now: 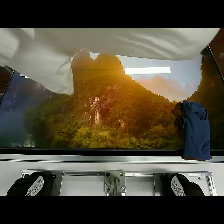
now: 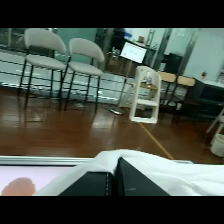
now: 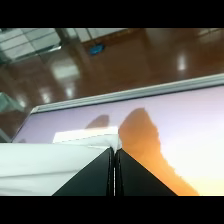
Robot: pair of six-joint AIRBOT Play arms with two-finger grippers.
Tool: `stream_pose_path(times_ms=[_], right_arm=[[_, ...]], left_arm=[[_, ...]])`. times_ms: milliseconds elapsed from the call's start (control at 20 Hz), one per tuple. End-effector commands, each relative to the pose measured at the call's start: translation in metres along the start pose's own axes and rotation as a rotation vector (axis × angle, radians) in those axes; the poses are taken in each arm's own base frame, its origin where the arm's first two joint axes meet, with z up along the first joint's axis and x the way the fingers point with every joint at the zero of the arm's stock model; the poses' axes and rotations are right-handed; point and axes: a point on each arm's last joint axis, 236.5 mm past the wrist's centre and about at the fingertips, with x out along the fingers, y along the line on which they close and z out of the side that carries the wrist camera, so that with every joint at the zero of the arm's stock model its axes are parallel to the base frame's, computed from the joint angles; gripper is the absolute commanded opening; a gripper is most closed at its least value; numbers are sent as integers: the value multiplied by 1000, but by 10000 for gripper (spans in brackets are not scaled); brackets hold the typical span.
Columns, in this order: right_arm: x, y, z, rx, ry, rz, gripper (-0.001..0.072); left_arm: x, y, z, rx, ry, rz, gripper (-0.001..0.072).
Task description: Fold the shirts.
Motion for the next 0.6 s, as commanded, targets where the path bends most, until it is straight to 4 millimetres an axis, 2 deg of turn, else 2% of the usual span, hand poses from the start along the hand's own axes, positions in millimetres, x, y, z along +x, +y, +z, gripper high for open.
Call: stream_pose_path(times_ms=[0,50,100,300,400,550], right_arm=[[-32,4,2,-53,6,-94,60],[-34,5,-4,-58,30,-95,59],[-36,8,-5,-69,29,-90,59],[-58,29,17,-140,-89,-81,59],[-72,40,22,-164,-130,-84,59],[-93,40,18,-202,-144,-151,60]], left_arm=[[-30,30,-31,39,170,183,39],[-31,31,-37,39,196,191,39],[-33,29,-34,44,181,188,39],[-55,7,7,98,3,159,39],[-70,-9,21,106,-65,127,39],[-85,-21,18,112,-60,110,39]])
